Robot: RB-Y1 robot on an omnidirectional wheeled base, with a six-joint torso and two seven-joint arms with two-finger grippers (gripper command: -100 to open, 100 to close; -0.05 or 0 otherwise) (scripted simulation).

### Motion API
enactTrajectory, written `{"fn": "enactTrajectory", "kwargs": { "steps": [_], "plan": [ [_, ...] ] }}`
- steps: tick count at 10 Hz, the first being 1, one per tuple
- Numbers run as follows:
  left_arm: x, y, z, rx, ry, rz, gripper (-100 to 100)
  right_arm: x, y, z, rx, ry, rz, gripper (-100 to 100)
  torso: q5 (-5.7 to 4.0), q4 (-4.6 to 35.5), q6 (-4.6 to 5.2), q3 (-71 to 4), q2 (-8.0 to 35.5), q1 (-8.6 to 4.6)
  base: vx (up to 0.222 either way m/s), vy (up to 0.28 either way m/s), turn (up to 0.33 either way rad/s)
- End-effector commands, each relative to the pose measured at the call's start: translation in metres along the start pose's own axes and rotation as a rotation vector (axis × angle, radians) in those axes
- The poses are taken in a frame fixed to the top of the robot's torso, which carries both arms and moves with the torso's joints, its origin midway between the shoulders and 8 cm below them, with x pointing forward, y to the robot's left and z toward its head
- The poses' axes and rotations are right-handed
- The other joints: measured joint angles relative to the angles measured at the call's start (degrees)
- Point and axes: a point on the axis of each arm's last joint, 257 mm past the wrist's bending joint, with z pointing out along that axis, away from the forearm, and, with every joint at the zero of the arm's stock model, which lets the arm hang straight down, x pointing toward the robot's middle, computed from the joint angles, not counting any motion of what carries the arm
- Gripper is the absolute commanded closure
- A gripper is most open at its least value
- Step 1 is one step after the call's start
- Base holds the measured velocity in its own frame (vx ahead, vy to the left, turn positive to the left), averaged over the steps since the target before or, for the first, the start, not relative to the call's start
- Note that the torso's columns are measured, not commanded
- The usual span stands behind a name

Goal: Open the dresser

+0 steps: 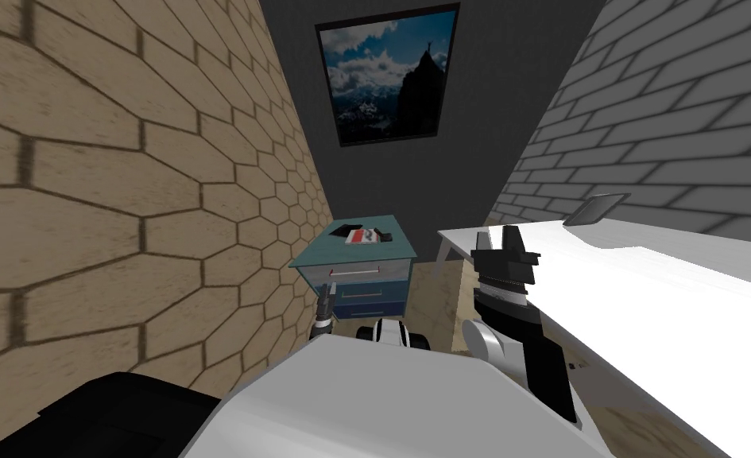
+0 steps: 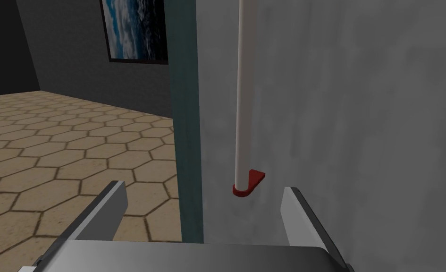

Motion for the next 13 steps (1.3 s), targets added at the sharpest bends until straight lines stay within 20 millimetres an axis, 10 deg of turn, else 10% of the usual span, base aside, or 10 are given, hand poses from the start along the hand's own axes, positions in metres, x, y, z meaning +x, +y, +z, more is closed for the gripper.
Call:
{"fn": "enactTrajectory", "kwargs": {
  "steps": [1,6,13],
  "plan": [
    [0.002,0.006,-0.013,-0.011,-0.014,-0.011,-100,0.0,0.0,0.0,0.0,0.0,0.0,0,0.01,0.0,0.0,0.0,0.0,0.02,0.094,-0.022,0.001],
    [0.01,0.01,-0.027,-0.019,-0.042,-0.036,-100,0.0,0.0,0.0,0.0,0.0,0.0,0,0.0,0.0,0.0,0.0,0.0,-0.03,0.072,-0.021,0.002],
    [-0.001,0.022,0.03,-0.017,-0.034,-0.043,-100,0.0,0.0,0.0,0.0,0.0,0.0,0,-0.01,0.0,0.0,-0.1,-0.1,-0.04,-0.034,-0.023,0.014]
  ]
}}
